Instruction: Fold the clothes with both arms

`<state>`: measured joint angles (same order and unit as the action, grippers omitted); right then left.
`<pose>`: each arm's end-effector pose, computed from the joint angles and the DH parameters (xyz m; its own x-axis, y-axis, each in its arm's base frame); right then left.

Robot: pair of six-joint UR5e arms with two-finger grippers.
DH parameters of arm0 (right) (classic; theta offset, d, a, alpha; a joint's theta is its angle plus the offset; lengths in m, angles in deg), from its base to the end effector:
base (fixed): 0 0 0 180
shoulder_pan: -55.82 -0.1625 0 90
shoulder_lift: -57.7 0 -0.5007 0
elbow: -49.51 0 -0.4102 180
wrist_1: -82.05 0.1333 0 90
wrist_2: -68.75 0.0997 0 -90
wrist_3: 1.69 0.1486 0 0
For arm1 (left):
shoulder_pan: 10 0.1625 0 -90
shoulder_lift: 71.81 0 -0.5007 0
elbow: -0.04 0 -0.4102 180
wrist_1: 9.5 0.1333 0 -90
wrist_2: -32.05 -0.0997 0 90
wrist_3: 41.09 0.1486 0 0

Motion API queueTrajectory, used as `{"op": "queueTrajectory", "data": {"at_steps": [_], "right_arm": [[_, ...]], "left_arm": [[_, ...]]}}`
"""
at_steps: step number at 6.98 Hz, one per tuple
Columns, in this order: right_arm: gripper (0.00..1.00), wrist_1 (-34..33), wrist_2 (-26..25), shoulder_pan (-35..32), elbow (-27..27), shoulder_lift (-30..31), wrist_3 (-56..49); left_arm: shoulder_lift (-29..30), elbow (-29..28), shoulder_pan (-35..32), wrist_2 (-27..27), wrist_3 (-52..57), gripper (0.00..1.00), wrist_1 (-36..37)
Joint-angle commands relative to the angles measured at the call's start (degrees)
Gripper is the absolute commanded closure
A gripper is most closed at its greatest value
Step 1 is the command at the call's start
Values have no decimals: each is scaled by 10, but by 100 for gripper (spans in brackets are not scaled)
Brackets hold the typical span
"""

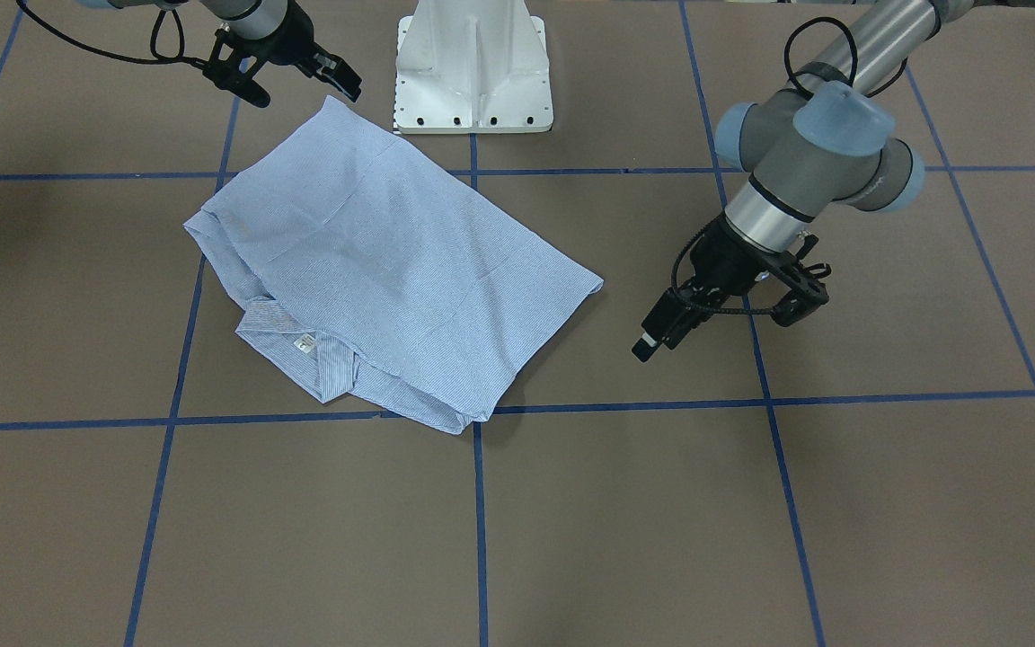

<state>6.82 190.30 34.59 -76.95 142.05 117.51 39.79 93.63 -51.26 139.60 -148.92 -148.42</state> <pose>-0.4591 -0.2380 0.3714 0.4933 0.6377 0.5916 -0.1613 0.7354 -0.6582 0.4822 -0.5407 0.3964 0.0702 -0.4499 -0.8903 0.4541 0.8091 -0.3731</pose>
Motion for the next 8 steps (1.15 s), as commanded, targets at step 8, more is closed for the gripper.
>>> {"op": "queueTrajectory", "data": {"at_steps": [8], "right_arm": [[0,-3,-4,-159,84,-80,-5]], "left_arm": [[-28,39,162,-137,-48,41,73]]}}
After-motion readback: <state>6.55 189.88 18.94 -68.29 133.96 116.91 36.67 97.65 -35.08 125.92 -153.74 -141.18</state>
